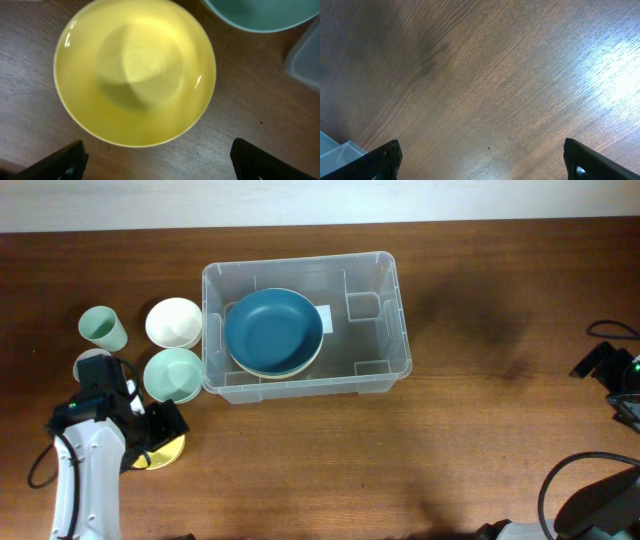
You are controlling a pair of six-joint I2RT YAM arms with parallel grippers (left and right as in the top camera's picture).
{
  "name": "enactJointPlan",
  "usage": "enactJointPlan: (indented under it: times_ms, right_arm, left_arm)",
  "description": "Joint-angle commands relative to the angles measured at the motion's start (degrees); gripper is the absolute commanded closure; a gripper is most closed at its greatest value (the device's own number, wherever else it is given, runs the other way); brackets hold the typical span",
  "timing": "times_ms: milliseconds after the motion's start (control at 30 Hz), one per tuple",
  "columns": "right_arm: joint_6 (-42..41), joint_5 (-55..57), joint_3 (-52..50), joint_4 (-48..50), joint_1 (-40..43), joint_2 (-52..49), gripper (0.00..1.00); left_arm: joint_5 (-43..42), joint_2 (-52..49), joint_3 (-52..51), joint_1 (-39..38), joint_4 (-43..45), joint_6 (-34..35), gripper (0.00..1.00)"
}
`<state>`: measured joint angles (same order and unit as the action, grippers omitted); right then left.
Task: Pack container
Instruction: 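Close the left gripper on the yellow bowl's rim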
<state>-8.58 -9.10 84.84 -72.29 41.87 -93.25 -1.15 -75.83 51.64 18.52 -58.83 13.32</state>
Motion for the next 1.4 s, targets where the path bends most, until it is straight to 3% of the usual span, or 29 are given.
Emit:
enactJointPlan:
  times_ms: [0,367,467,1200,1367]
  right_arm:
    - [0.2,-0.1,0.0,0.1,0.2,1.0,0.01]
    - [0.2,-0.1,0.0,0.2,0.2,1.0,0.01]
    - [0.2,-0.1,0.0,0.2,0.2,1.0,0.01]
    - [0.2,-0.1,0.0,0.2,0.2,1.0,0.01]
    - [0.2,-0.1,0.0,0.2,0.2,1.0,0.01]
  left_arm:
    - [-1.1,0.9,-2.3,0.2,1.2,-1.1,0.06]
    - [0.2,0.8,-5.2,-9.3,8.1,-2.8,0.06]
    - [0.5,0.8,-5.3,-9.5,8.0,0.5,0.06]
    - [2.5,0.0,-10.6,-9.5,9.0,0.3,0.06]
    - [6.6,-0.3,-10.6,-9.5,9.4,0.4,0.06]
